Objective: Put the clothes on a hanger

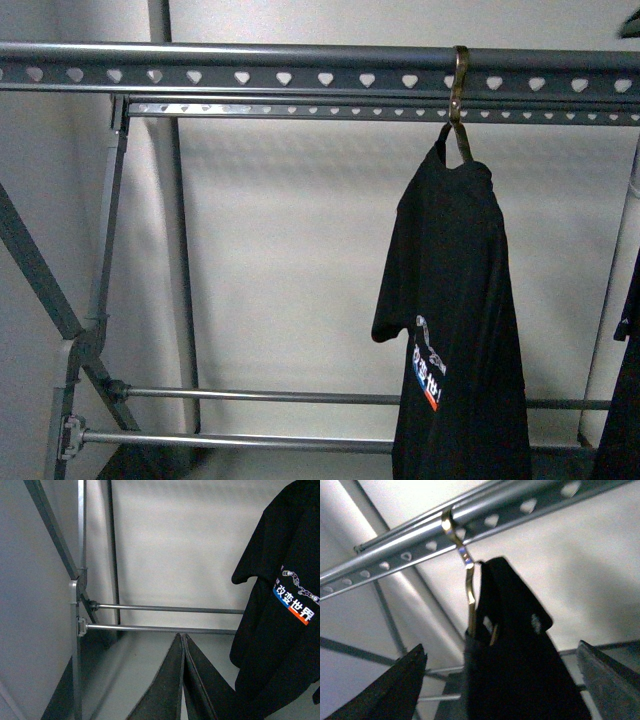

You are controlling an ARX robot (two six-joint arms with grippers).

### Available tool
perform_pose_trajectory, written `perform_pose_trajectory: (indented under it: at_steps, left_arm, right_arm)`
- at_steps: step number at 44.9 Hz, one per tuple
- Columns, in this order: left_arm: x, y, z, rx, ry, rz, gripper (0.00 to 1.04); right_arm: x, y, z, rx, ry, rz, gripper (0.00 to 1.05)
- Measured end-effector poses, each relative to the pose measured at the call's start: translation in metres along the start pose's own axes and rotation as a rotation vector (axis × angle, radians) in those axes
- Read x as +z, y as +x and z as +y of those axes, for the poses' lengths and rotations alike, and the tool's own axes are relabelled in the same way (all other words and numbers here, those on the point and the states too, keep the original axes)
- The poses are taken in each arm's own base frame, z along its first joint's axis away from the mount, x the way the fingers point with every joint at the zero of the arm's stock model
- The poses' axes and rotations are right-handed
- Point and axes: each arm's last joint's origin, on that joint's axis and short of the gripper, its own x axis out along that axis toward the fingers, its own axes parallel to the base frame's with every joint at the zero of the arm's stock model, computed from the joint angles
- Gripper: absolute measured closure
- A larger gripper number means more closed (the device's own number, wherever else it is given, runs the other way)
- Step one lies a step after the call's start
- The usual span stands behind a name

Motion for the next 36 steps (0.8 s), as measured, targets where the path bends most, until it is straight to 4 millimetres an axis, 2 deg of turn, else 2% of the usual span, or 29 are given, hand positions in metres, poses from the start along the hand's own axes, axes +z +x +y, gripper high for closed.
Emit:
perform_pose_trajectory:
  at_steps: [2, 3, 4, 7, 10, 14, 17, 19, 22, 28, 32, 36]
  left_arm:
    - [0.000, -0.001, 0.000, 0.000, 0.000, -0.001, 1.01]
    - [0.000, -0.002, 0.000, 0.000, 0.000, -0.002, 1.01]
    - [0.000, -0.002, 0.000, 0.000, 0.000, -0.001, 1.01]
    - [0.000, -0.003, 0.000, 0.000, 0.000, -0.002, 1.01]
    - [0.000, -0.005, 0.000, 0.000, 0.000, -0.003, 1.01]
    - [0.000, -0.007, 0.000, 0.000, 0.000, -0.001, 1.01]
    - [0.000, -0.008, 0.000, 0.000, 0.000, -0.002, 1.01]
    - [0.000, -0.009, 0.000, 0.000, 0.000, 0.000, 1.01]
    - [0.000, -0.011, 0.000, 0.000, 0.000, -0.003, 1.01]
    - [-0.003, -0.022, 0.000, 0.000, 0.000, 0.008, 1.01]
    - [-0.003, -0.022, 0.000, 0.000, 0.000, 0.006, 1.01]
    - [-0.003, -0.023, 0.000, 0.000, 0.000, 0.006, 1.01]
  right_arm:
    - [0.000, -0.016, -0.004, 0.003, -0.027, -0.025, 0.07]
    - [-0.002, -0.033, -0.006, 0.009, -0.041, -0.051, 0.05]
    - [-0.003, -0.039, -0.007, 0.011, -0.046, -0.060, 0.06]
    - [-0.011, -0.073, -0.008, 0.011, -0.101, -0.110, 0.08]
    - [-0.026, -0.112, -0.005, 0.014, -0.142, -0.158, 0.07]
    - [-0.048, -0.150, 0.002, -0.026, -0.165, -0.186, 0.08]
    - [-0.083, -0.182, 0.013, -0.157, -0.246, -0.098, 0.22]
    - [-0.111, -0.198, 0.011, -0.165, -0.301, -0.029, 0.33]
    - [-0.129, -0.205, 0.005, -0.193, -0.340, -0.026, 0.49]
    - [-0.147, -0.206, -0.002, -0.188, -0.365, -0.030, 0.82]
    - [-0.156, -0.206, -0.005, -0.186, -0.372, -0.030, 1.03]
    - [-0.163, -0.206, -0.008, -0.189, -0.372, -0.027, 1.02]
